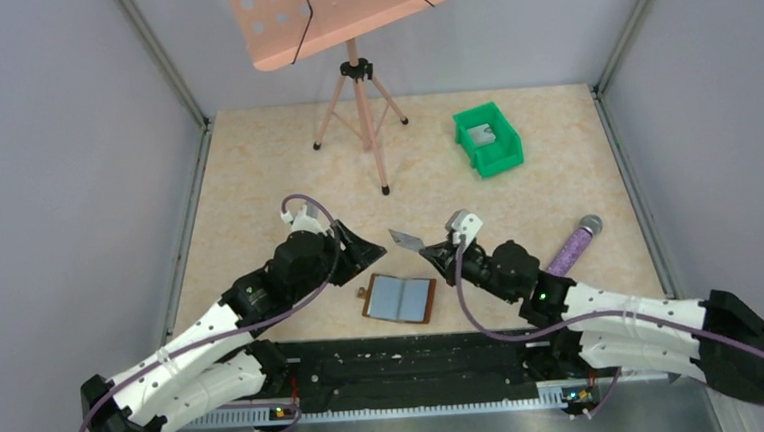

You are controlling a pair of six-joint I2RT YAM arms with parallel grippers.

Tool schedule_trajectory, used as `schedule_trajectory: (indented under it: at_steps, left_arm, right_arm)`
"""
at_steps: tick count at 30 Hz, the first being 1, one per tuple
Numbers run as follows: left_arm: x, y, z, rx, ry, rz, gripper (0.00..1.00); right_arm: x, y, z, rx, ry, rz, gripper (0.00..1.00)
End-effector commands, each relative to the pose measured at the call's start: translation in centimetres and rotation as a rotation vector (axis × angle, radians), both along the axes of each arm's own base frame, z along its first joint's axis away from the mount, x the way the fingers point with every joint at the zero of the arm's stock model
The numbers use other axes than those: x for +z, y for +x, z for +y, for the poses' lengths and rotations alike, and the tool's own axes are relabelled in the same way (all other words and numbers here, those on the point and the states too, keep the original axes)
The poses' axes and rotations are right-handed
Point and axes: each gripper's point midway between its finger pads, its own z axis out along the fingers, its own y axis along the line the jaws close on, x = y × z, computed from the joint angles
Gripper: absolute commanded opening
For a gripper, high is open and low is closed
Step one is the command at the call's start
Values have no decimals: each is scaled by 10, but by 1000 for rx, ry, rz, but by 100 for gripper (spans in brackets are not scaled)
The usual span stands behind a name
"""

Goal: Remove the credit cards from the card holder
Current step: Place the credit card in the storage box.

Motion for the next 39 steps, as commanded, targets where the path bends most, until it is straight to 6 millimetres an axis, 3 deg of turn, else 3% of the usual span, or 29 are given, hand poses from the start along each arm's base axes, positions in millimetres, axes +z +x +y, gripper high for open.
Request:
schedule_trajectory:
  at_steps: [1,7,11,17,23,28,39]
  left_arm:
    - [30,5,1,-125,125,-224,62]
    - [48,-7,-14,-316,138,-380,61]
    - [57,-15,-22,-357,68,-414,60]
    - [63,-18,-36,-403,7,-432,60]
    - [74,-23,-56,-471,-115,-480,58]
    - [83,-23,-69,-501,-166,-481,56]
    - [100,-29,-64,-478,-263,-533,10]
  right_arm:
    - [11,-11,-13,24,171,270,0]
    - [28,-29,-23,82,226,407,0]
    - [54,-32,-25,65,438,472,0]
    - [84,-47,-36,180,735,392,0]
    - [102,-58,-45,234,810,336,0]
    - [107,-63,-51,251,856,331,0]
    - [91,-67,-48,258,811,360,0]
